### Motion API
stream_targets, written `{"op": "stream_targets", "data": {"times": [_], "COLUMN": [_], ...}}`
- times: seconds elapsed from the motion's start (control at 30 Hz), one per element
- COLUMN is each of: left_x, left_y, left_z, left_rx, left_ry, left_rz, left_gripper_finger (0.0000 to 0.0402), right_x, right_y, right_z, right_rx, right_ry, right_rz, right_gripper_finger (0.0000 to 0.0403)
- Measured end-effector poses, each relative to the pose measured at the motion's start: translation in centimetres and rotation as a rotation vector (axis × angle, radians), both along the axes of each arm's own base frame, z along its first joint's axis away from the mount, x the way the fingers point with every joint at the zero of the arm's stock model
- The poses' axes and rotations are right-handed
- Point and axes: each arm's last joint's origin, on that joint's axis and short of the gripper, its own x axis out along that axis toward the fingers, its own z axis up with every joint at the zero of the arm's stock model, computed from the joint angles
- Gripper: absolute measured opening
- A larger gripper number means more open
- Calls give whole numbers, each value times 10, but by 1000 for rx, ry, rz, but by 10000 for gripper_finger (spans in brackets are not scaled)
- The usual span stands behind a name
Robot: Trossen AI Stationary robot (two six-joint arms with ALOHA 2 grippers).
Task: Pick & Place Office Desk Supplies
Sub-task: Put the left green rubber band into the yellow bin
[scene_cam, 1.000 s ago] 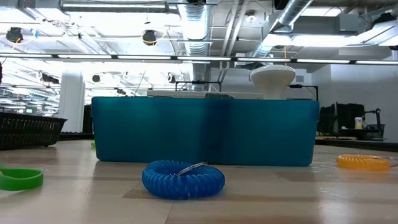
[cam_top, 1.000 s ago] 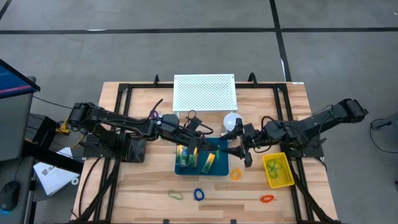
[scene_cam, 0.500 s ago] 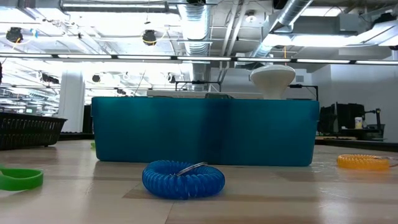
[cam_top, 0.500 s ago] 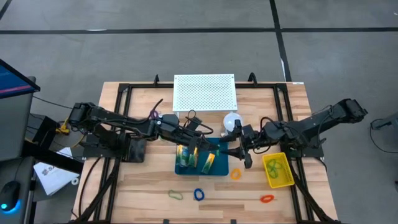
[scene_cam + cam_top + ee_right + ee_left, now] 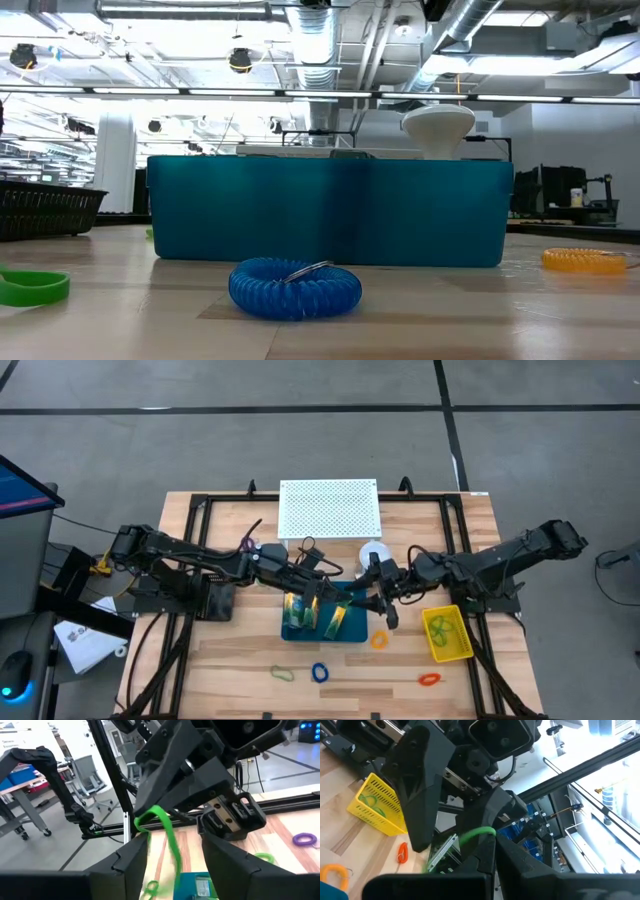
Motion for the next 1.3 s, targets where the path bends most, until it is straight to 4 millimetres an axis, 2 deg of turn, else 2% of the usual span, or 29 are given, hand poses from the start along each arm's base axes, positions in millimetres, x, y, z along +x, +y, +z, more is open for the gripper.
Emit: {"op": "stream_targets", "data": {"times": [0.2,0.5,0.87,1.0,1.17,1.3], "left_x": [0,0,0,0,-8,-22], "left_y": [0,0,0,0,4,12], "left_z": [0,-1,-1,-1,4,18], "left_rx": [1,6,45,57,100,173], "left_ry": [3,4,-7,-4,12,8], "left_rz": [0,-1,-2,-2,23,64], "left_gripper_finger": [0,0,10,46,129,196], "right_x": [0,0,0,0,0,0], "right_y": [-1,-1,-1,-1,-1,-1], "right_z": [0,0,-1,-2,-2,-3], "right_rx": [2,29,24,24,24,32], "right_ry": [0,7,20,21,24,41], "right_rz": [14,11,9,9,8,2], "right_gripper_finger": [134,9,2,1,1,1]}}
